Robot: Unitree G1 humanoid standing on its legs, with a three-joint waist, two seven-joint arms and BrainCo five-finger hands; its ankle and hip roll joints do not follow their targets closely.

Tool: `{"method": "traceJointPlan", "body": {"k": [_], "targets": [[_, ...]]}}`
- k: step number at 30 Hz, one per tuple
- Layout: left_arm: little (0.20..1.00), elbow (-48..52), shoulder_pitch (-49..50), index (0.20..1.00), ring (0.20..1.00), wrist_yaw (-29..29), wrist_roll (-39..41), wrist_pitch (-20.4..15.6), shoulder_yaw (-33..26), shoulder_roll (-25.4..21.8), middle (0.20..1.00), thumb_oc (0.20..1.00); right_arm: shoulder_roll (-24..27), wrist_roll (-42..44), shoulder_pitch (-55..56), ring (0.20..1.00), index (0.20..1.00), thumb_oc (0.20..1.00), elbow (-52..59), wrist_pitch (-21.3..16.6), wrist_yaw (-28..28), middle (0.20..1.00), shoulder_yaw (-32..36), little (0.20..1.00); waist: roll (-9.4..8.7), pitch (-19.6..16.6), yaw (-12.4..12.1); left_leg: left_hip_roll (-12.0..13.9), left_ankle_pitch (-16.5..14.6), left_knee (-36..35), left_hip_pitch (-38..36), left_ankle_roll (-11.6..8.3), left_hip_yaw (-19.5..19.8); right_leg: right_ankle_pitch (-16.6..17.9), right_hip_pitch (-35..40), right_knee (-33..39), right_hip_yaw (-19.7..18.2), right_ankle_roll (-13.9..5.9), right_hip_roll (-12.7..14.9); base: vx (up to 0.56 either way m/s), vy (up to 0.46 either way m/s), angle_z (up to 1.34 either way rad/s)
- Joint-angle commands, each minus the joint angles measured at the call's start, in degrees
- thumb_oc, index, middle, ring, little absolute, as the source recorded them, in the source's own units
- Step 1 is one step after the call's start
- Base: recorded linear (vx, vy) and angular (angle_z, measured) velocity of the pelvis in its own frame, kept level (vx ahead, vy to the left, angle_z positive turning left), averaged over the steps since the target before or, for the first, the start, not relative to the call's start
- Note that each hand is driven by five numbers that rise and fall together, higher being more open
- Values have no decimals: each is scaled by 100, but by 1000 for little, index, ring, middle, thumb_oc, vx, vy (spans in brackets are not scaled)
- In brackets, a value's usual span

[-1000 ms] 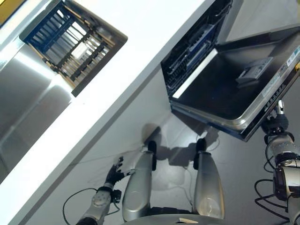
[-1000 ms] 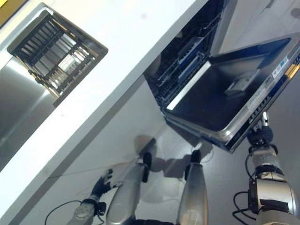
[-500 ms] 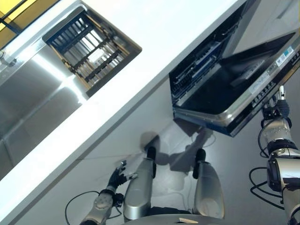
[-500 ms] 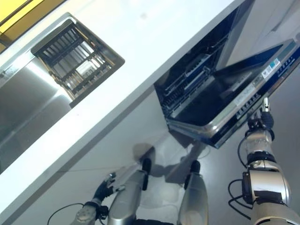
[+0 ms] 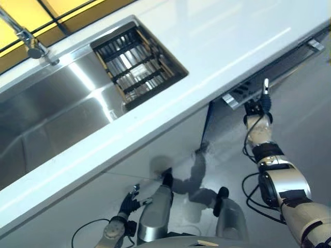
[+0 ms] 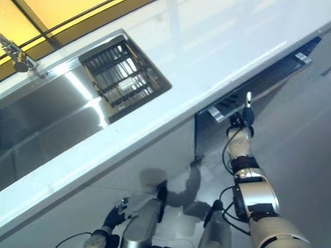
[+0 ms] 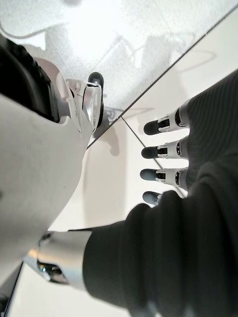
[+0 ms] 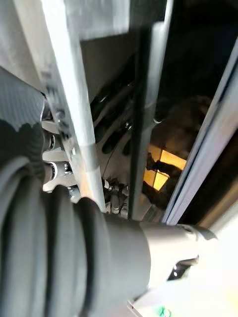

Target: Pick up plates and place into dishwasher.

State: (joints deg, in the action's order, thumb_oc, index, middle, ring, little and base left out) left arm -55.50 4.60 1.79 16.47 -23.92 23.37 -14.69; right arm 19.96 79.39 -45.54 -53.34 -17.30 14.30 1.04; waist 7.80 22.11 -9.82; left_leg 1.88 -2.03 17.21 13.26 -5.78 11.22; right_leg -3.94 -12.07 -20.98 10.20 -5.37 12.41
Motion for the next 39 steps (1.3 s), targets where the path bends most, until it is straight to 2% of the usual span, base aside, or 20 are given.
{"method": "traceJointPlan", "body": {"k": [1, 4, 7, 11, 14, 18, 22, 25, 27, 30, 33, 39], "targets": [[1000, -226, 466, 1000, 1000, -113, -503, 14, 155, -238, 1000, 1000, 48, -438, -767, 1000, 1000, 1000, 1029, -83, -330, 1000, -304, 1000, -318, -453, -312, 2, -265, 12, -22, 102, -38, -172, 739, 693, 46, 131, -37, 131, 8, 2], [1000, -276, 510, 1000, 1000, -146, -561, 24, 64, -238, 1000, 1000, 2, -722, -806, 1000, 1000, 1000, 1110, -36, -332, 1000, -452, 1000, -404, -626, -383, -19, -245, -105, -154, 87, -14, -135, 943, 904, 135, 109, -44, 106, 17, 9], [1000, -463, 513, 1000, 1000, -164, -520, -79, -117, -207, 1000, 1000, -68, -653, -689, 1000, 1000, 1000, 1176, 44, -344, 1000, -568, 1000, -509, -801, -392, -21, -230, -261, -315, 83, -104, -98, 1130, 1102, 226, 80, -56, 78, 34, 13], [1000, -474, 541, 1000, 1000, -233, -578, -134, -388, -216, 1000, 1000, 57, -681, -105, 1000, 1000, 1000, 1312, 73, -248, 1000, -334, 1000, -614, -1059, -303, 51, -183, -498, -494, 139, -745, -112, 1394, 1230, 587, 6, -14, 52, -5, 32], [1000, -448, 586, 1000, 1000, -224, -693, -189, -519, -233, 1000, 1000, 69, -761, 216, 1000, 1000, 1000, 1316, 173, -212, 1000, -186, 1000, -683, -1232, -251, 100, -216, -569, -629, 168, -882, -143, 1490, 1227, 680, -13, 4, 68, 8, 46], [1000, -311, 604, 1000, 1000, -196, -747, -181, -657, -283, 1000, 1000, -21, -977, 472, 1000, 1000, 1000, 1407, 372, -239, 1000, -274, 1000, -737, -1354, -157, 151, -236, -706, -845, 204, -986, -141, 1597, 1302, 576, -22, -41, 42, 15, 18], [1000, -35, 522, 1000, 1000, -240, -461, -201, -848, -306, 1000, 1000, -88, -1354, 1065, 1000, 1000, 1000, 1691, 705, -359, 1000, -399, 1000, -788, -1443, 45, 149, -248, -849, -1013, 255, -1080, -107, 1589, 1354, 399, -34, -97, -8, -6, -11], [1000, 300, 519, 1000, 1000, -319, -94, -153, -1003, -234, 1000, 1000, -91, -1837, 1712, 1000, 1000, 1000, 1990, 940, -709, 1000, -444, 1000, -832, -1481, 177, 144, -244, -942, -1099, 299, -1166, -65, 1579, 1405, 331, -45, -120, -34, -31, -13], [1000, 466, 509, 1000, 1000, -313, -14, -113, -1096, -204, 1000, 1000, -76, -2465, 2267, 1000, 1000, 1000, 2205, 994, -939, 1000, -509, 1000, -856, -1517, 265, 146, -215, -1032, -1142, 322, -1203, -36, 1560, 1432, 315, -55, -144, -58, -39, -9], [1000, 799, 512, 1000, 1000, -330, 100, -50, -1226, -178, 1000, 1000, 40, -3277, 3052, 1000, 1000, 1000, 2600, 1017, -1336, 1000, -708, 1000, -893, -1565, 402, 169, -129, -1222, -1199, 335, -1271, 4, 1538, 1490, 321, -72, -180, -83, -39, -8], [1000, 1013, 476, 1000, 1000, -385, 213, -78, -1252, -165, 1000, 1000, 110, -3628, 3676, 1000, 1000, 1000, 2808, 860, -1758, 1000, -813, 1000, -926, -1615, 515, 210, -54, -1382, -1232, 314, -1324, 36, 1524, 1570, 353, -80, -224, -76, -39, -13], [1000, 1350, 440, 1000, 1000, -379, 397, -114, -1266, -127, 1000, 1000, -61, -3960, 4372, 1000, 1000, 1000, 2960, 483, -1666, 1000, -811, 1000, -948, -1613, 704, 287, 91, -1615, -1223, 235, -1421, 134, 1438, 1766, 344, -78, -351, -101, -37, -2]]}}
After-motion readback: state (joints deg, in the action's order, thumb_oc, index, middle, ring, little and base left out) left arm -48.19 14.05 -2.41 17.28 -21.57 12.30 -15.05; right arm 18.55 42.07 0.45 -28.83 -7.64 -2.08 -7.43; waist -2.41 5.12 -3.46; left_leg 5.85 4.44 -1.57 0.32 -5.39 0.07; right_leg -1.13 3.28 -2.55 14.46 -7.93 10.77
